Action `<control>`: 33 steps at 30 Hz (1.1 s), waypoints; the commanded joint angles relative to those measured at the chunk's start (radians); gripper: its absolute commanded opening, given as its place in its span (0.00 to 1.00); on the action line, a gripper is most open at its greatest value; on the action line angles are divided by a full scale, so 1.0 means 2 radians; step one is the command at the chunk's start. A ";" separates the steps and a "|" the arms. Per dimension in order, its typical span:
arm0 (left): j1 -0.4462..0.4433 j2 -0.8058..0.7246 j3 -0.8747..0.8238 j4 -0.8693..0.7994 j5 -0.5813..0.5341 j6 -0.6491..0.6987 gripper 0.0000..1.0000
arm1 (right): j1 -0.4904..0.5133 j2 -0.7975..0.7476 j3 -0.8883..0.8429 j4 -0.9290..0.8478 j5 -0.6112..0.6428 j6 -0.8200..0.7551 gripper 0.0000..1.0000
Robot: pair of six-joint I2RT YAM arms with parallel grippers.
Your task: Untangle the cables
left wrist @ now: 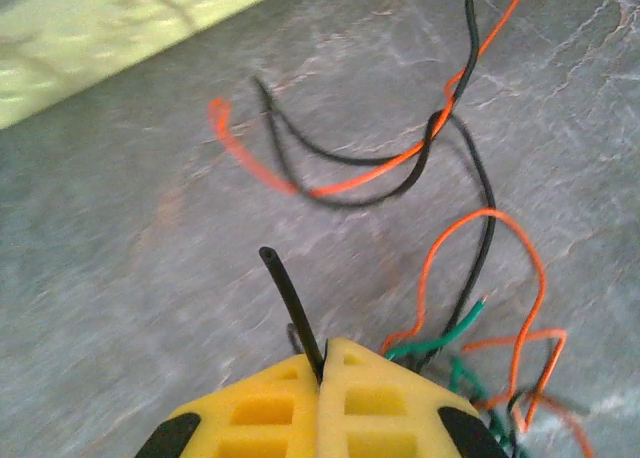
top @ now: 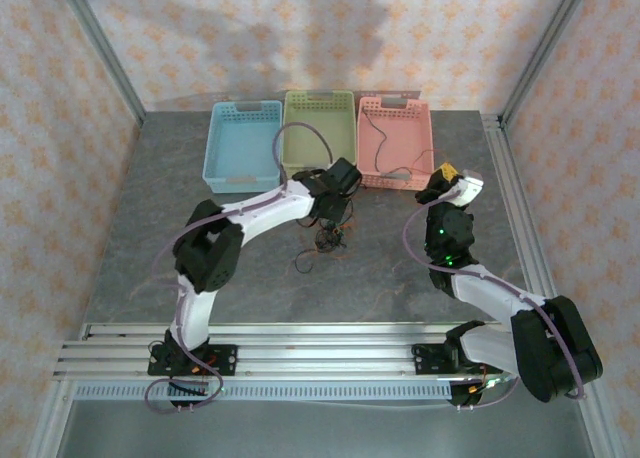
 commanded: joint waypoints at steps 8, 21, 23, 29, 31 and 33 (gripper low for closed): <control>0.072 -0.264 -0.220 0.009 -0.096 -0.084 0.00 | -0.049 -0.044 -0.012 -0.050 0.068 -0.022 0.00; 0.202 -0.475 -0.353 -0.015 -0.147 -0.117 0.00 | -0.120 -0.081 -0.039 -0.065 0.127 0.006 0.00; 0.209 -0.471 -0.365 -0.004 -0.142 -0.120 0.00 | -0.121 -0.088 -0.034 -0.081 0.128 0.007 0.00; 0.269 -0.481 -0.406 0.026 -0.109 -0.134 0.00 | -0.159 -0.105 -0.028 -0.086 0.156 -0.002 0.00; 0.294 -0.486 -0.416 0.030 -0.088 -0.141 0.00 | -0.171 -0.109 -0.023 -0.105 0.153 0.013 0.00; 0.317 -0.497 -0.425 0.037 -0.076 -0.142 0.00 | -0.176 -0.105 -0.026 -0.094 0.167 0.009 0.00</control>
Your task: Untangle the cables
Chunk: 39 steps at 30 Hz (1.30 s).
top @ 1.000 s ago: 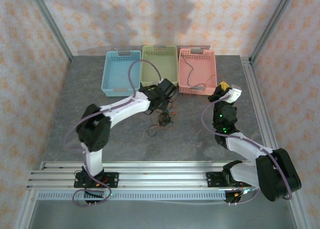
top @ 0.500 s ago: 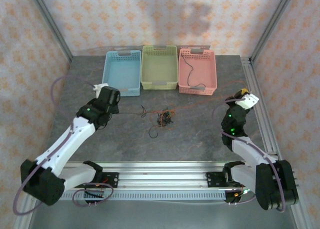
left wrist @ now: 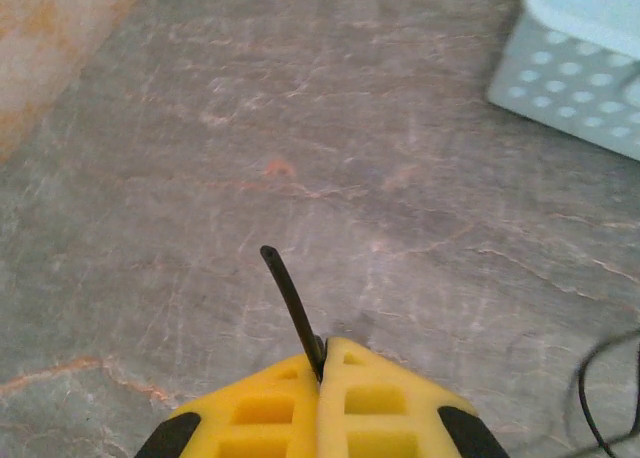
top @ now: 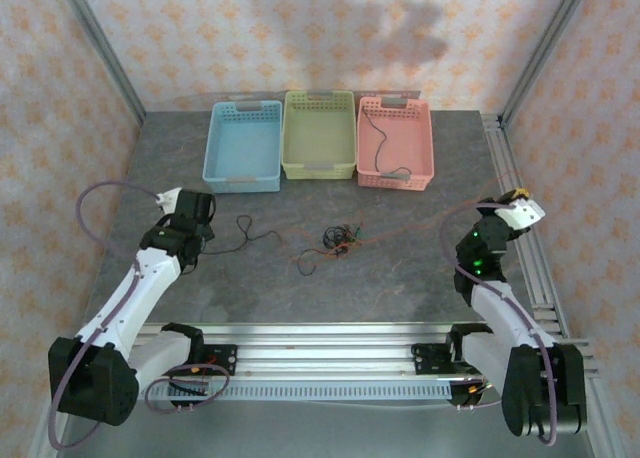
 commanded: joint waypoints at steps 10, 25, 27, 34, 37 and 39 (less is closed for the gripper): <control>0.026 -0.062 -0.050 0.100 0.113 -0.012 0.00 | -0.009 -0.023 0.013 0.019 -0.225 0.072 0.00; 0.014 -0.041 -0.068 0.155 0.133 -0.032 0.00 | 0.064 0.013 0.308 -0.070 -0.519 0.184 0.00; 0.014 -0.042 -0.069 0.156 0.133 -0.032 0.00 | 0.066 0.013 0.295 -0.077 -0.521 0.191 0.00; 0.015 -0.036 -0.074 0.171 0.146 -0.038 0.00 | 0.076 0.047 0.307 -0.106 -0.545 0.199 0.00; 0.014 -0.037 -0.077 0.176 0.149 -0.041 0.00 | 0.080 0.086 0.346 -0.093 -0.551 0.213 0.00; 0.015 -0.041 -0.080 0.179 0.150 -0.042 0.00 | 0.083 0.115 0.376 -0.082 -0.552 0.224 0.00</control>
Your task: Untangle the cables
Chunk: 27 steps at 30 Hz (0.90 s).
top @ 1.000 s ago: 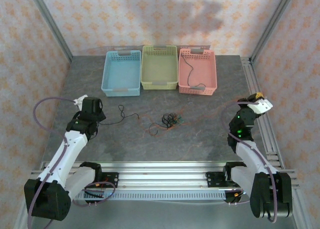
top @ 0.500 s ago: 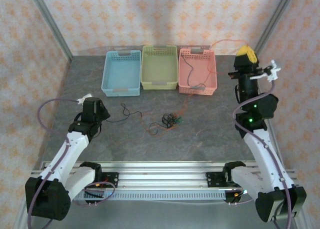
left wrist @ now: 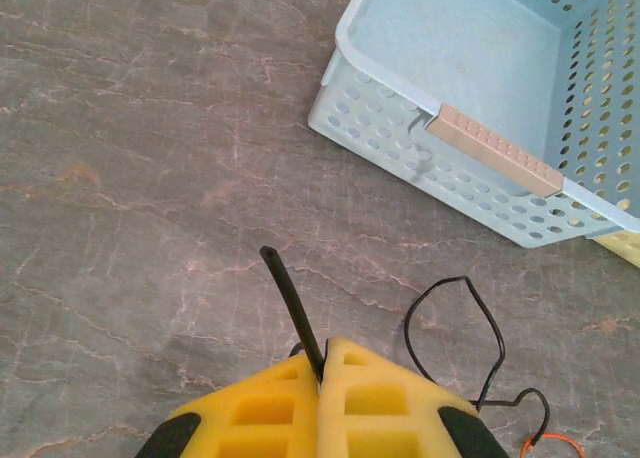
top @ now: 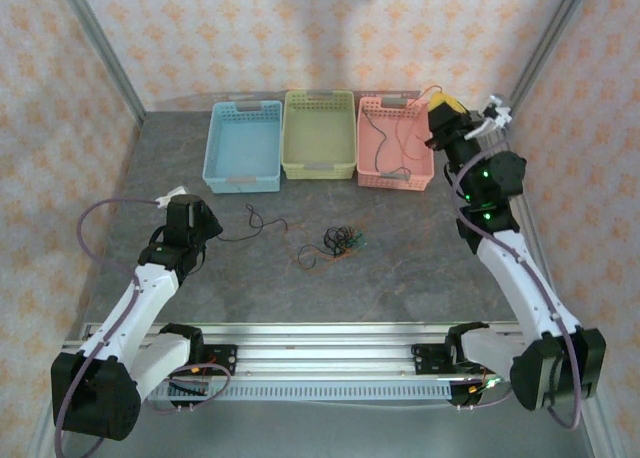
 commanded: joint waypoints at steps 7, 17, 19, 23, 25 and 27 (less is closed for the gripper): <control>-0.002 -0.013 -0.016 0.020 0.004 -0.010 0.00 | 0.022 0.159 0.202 0.055 -0.007 0.049 0.00; -0.002 -0.016 -0.020 0.024 0.009 -0.010 0.00 | 0.061 0.438 0.524 0.081 0.012 0.120 0.00; -0.003 -0.018 -0.021 0.024 0.010 -0.011 0.00 | 0.073 0.496 0.596 0.054 0.007 0.115 0.00; -0.003 -0.028 -0.026 0.026 0.010 -0.011 0.00 | 0.087 0.595 0.696 0.031 0.015 0.095 0.00; -0.003 -0.030 -0.027 0.025 0.010 -0.010 0.00 | 0.092 0.631 0.722 0.026 0.026 0.077 0.00; -0.003 -0.031 -0.027 0.026 0.010 -0.011 0.00 | 0.098 0.663 0.755 -0.001 0.024 0.046 0.00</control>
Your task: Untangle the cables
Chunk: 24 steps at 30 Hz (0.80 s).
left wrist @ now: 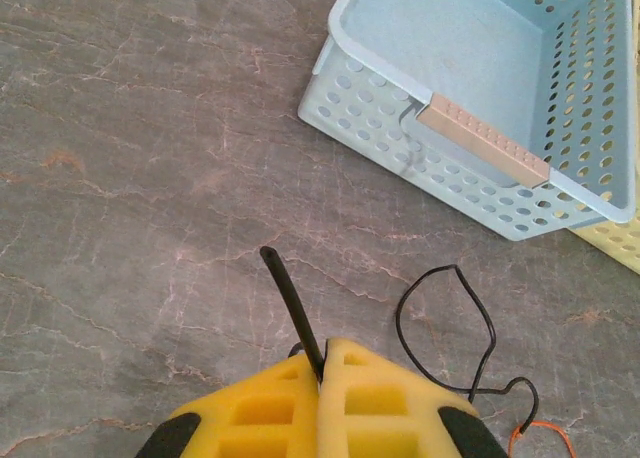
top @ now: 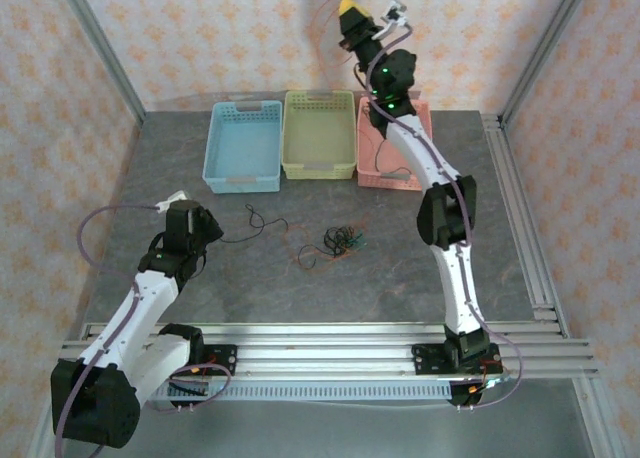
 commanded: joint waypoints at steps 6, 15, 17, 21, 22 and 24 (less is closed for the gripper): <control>-0.003 -0.005 -0.003 0.011 0.000 -0.003 0.00 | 0.009 0.063 0.016 -0.042 0.031 -0.094 0.00; -0.003 -0.007 -0.004 0.012 0.000 -0.003 0.00 | 0.009 0.048 -0.153 -0.027 0.036 -0.126 0.00; -0.003 -0.007 -0.003 0.012 0.000 -0.003 0.00 | 0.011 0.043 -0.172 -0.045 0.043 -0.141 0.00; -0.003 -0.006 -0.003 0.012 0.000 -0.003 0.00 | 0.011 0.031 -0.198 -0.091 0.050 -0.179 0.15; -0.003 -0.006 -0.003 0.012 0.000 -0.003 0.00 | 0.011 0.024 -0.209 -0.091 0.055 -0.188 0.19; -0.003 -0.007 -0.003 0.012 -0.001 -0.003 0.00 | 0.012 0.005 -0.226 -0.099 0.064 -0.209 0.28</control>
